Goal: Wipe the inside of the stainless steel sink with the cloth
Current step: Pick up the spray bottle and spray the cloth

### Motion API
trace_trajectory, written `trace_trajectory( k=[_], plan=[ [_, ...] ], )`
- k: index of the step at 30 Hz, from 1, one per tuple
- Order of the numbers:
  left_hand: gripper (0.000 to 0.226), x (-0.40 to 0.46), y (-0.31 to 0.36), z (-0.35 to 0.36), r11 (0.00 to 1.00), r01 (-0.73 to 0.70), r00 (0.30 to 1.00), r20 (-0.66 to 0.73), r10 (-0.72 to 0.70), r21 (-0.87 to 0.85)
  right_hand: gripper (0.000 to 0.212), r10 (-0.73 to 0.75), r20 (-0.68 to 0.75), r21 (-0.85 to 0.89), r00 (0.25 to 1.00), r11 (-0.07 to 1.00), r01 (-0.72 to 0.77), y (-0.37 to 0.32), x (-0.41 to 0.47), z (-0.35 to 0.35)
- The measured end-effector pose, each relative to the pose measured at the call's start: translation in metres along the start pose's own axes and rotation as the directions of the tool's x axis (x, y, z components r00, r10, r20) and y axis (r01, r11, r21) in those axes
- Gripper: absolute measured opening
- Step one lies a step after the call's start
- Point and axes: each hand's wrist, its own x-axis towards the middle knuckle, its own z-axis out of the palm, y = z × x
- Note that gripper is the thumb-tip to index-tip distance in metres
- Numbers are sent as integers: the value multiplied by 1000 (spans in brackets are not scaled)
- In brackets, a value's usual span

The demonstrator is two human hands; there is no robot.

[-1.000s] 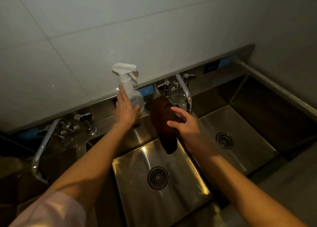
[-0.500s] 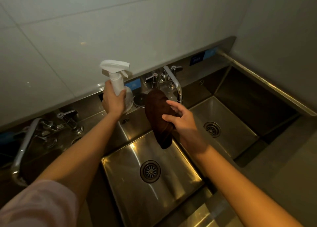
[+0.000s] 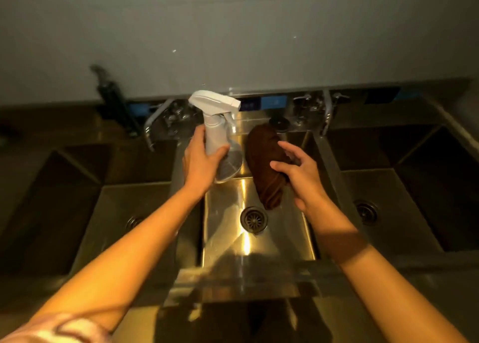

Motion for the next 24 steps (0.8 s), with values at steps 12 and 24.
trace_trajectory(
  k=[12, 24],
  plan=[
    [48, -124, -30, -172, 969, 237, 899, -394, -190, 73, 50, 85, 401, -133, 912, 991, -34, 29, -82, 142],
    [51, -155, -141, -386, 944, 328, 811, -526, -258, 42, 49, 159, 516, -163, 842, 983, -86, 102, -145, 364]
  ],
)
